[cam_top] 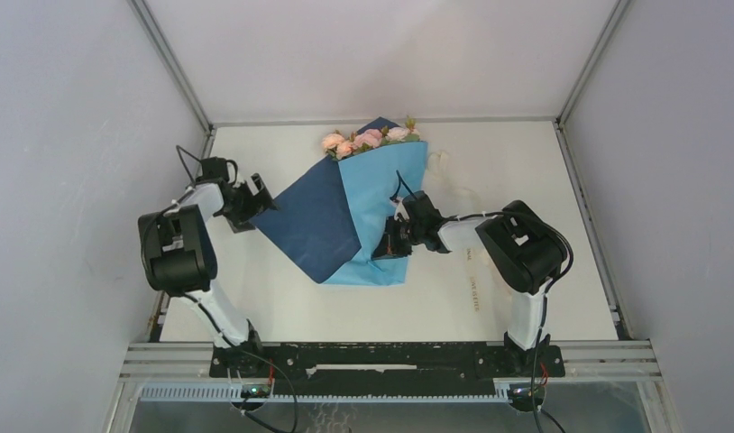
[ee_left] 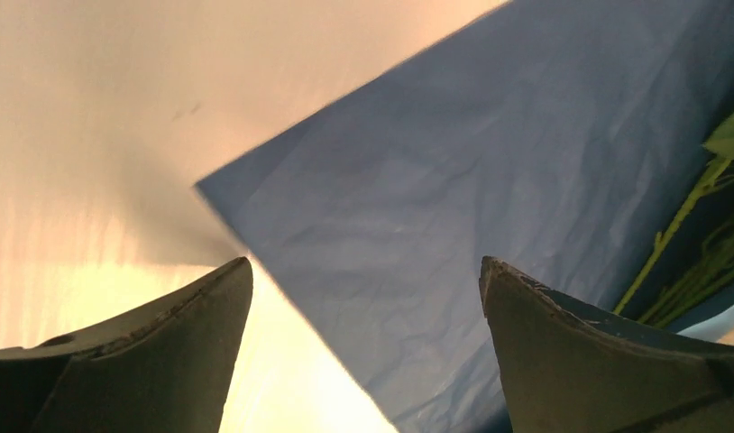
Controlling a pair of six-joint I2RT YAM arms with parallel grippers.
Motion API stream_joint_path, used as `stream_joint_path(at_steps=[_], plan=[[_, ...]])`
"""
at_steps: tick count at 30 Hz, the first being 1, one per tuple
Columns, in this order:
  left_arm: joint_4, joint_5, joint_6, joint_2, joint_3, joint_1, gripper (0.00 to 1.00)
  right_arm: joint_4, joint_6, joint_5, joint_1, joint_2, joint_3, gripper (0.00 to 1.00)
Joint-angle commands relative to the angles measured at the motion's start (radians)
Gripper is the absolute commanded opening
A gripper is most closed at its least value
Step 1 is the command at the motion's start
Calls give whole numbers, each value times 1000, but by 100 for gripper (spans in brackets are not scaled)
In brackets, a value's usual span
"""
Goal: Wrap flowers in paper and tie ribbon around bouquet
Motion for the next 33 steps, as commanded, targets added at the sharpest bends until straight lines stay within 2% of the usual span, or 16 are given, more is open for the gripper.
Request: stream_joint_path(at_steps=[1, 6, 10, 13, 15, 18, 21, 24, 26, 33], plan=[[-61, 78, -52, 113, 97, -50, 100, 35, -10, 12, -4, 21, -9, 0], [-38, 265, -81, 151, 138, -109, 100, 34, 7, 17, -22, 27, -10, 0], [-30, 364, -93, 196, 162, -181, 100, 27, 11, 44, -23, 19, -10, 0], [-12, 385, -93, 165, 144, -204, 100, 39, 27, 52, -23, 18, -9, 0], [-33, 357, -54, 121, 145, -196, 100, 47, 35, 51, -20, 20, -9, 0], [-83, 220, 25, 59, 183, -134, 100, 47, 36, 56, -10, 23, -9, 0], [-161, 31, 81, 73, 256, -26, 100, 46, 33, 59, 2, 23, -10, 0], [-196, -68, 120, 102, 264, 44, 100, 39, 25, 69, 12, 20, -10, 0], [-229, -78, 137, 134, 273, 45, 100, 43, 21, 65, 10, 18, -9, 0], [-295, 35, 112, 280, 356, -1, 99, 36, 9, 47, -22, 14, -9, 0]])
